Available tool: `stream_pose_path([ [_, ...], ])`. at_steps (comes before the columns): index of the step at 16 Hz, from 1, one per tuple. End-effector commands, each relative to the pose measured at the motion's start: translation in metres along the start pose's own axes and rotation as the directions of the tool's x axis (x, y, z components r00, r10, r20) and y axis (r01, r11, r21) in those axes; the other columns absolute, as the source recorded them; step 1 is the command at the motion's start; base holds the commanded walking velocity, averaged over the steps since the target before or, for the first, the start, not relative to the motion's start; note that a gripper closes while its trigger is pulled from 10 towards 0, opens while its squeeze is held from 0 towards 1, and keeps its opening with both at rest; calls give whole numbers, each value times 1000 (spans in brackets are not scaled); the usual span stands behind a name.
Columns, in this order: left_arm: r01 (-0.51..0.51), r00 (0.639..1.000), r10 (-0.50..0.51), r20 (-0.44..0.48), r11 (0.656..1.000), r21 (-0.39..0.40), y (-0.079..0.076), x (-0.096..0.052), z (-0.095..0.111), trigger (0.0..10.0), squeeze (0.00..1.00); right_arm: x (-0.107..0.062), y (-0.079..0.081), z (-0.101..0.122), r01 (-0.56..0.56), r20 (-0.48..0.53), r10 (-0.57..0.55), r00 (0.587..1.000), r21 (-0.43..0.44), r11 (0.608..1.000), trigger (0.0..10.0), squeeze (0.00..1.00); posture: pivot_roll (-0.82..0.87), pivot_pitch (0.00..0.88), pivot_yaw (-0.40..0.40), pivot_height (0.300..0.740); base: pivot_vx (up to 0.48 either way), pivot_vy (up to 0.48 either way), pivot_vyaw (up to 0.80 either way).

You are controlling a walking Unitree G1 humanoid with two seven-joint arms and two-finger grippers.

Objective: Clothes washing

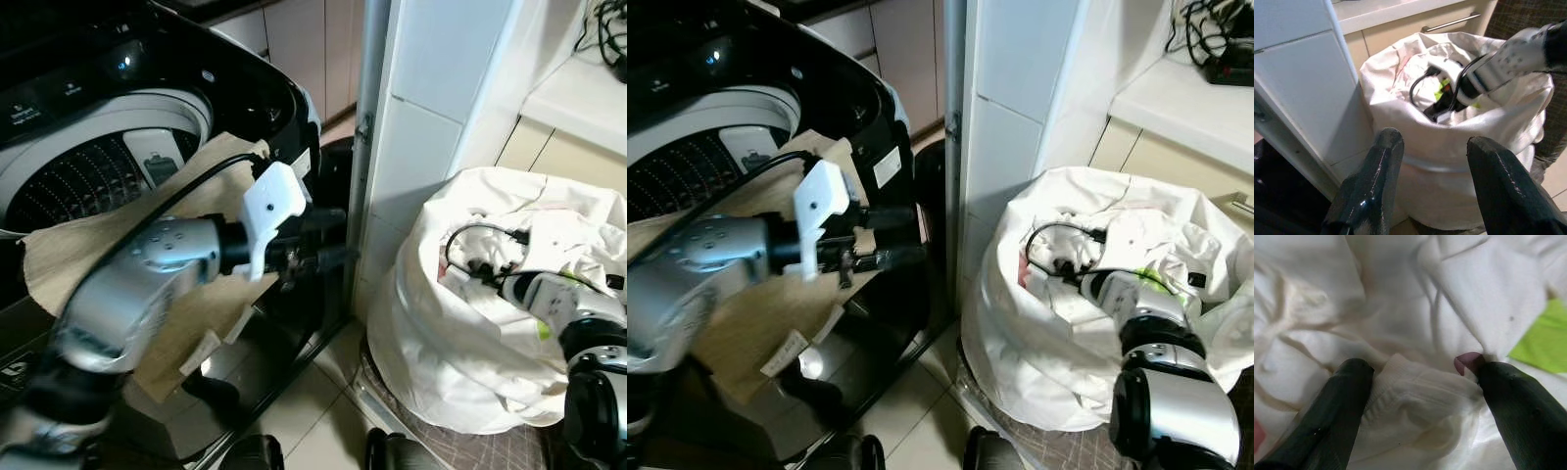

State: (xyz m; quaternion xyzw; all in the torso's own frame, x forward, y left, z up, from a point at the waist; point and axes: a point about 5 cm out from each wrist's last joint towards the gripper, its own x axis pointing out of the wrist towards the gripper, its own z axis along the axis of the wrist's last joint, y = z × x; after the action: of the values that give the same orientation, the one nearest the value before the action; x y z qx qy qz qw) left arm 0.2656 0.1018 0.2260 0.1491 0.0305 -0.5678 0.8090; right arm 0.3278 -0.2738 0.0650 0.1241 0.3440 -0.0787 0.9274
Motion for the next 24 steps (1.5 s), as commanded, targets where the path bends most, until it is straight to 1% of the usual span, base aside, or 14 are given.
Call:
stream_pose_path([
  [1, 5, 1000, -6, -17, 1000, -12, -3, -2, -1, 10000, 0, 3, 4, -14, -21, -57, 18, 998, -40, 999, 10000, 0, 80, 207, 72, 740, 0, 0, 0],
  [3, -15, 1000, 15, -24, 1000, -9, -2, -3, -2, 10000, 0, 4, 6, -15, -43, -61, 37, 997, -92, 995, 10000, 0, 78, 206, 71, 740, 0, 0, 0],
  [4, -25, 999, 25, -28, 1000, -8, -1, -4, -2, 10000, 0, 4, 7, -15, -61, -52, 56, 997, -101, 993, 10000, 0, 78, 205, 70, 740, 0, 0, 0],
  [5, -33, 999, 33, -30, 999, -9, -1, -4, -2, 10000, 0, 4, 8, -14, -74, -44, 71, 997, -93, 993, 9843, 0, 78, 204, 69, 740, 0, 0, 0],
  [6, -40, 999, 39, -35, 999, -10, -1, -4, -1, 10000, 0, 4, 8, -13, -78, -38, 76, 996, -79, 994, 0, 0, 77, 201, 69, 740, 0, 0, 0],
  [7, -43, 998, 43, -44, 999, -8, -1, -4, 1, 10000, 0, 4, 8, -13, -80, -36, 78, 996, -58, 995, 0, 0, 74, 198, 68, 740, 0, 0, 0],
  [9, -37, 998, 36, -46, 999, -11, -2, -3, 1, 10000, 0, 4, 7, -12, -85, -34, 83, 996, -49, 995, 0, 0, 71, 194, 69, 740, 0, 0, 0],
  [10, -14, 999, 13, -48, 1000, -16, -4, -3, 0, 10000, 0, 4, 6, -10, -88, -28, 87, 996, -47, 995, 0, 0, 70, 185, 66, 740, 0, 0, 0],
  [18, -29, 998, 28, -52, 999, -21, -3, -1, -1, 10000, 0, 3, 2, -8, -84, -8, 84, 996, -45, 995, 0, 0, 65, 158, 65, 740, 0, 0, 0],
  [19, -27, 998, 26, -50, 999, -22, -3, -1, -1, 10000, 0, 2, 1, -8, -78, -8, 78, 997, -60, 995, 0, 0, 65, 156, 65, 740, 0, 0, 0],
  [20, -27, 998, 26, -50, 999, -21, -3, -1, -1, 10000, 0, 2, 1, -7, -77, -5, 76, 997, -57, 995, 0, 0, 64, 155, 66, 740, 0, 0, 0],
  [23, -32, 998, 31, -46, 999, -20, -2, 0, 0, 10000, 0, 2, -1, -4, -69, 22, 70, 997, -41, 997, 0, 0, 58, 153, 64, 740, 0, 0, 0],
  [24, -39, 998, 38, -44, 999, -20, -2, 0, -1, 10000, 0, 1, -3, 0, -62, 46, 64, 997, -33, 998, 0, 0, 51, 147, 59, 740, 0, 0, 0],
])
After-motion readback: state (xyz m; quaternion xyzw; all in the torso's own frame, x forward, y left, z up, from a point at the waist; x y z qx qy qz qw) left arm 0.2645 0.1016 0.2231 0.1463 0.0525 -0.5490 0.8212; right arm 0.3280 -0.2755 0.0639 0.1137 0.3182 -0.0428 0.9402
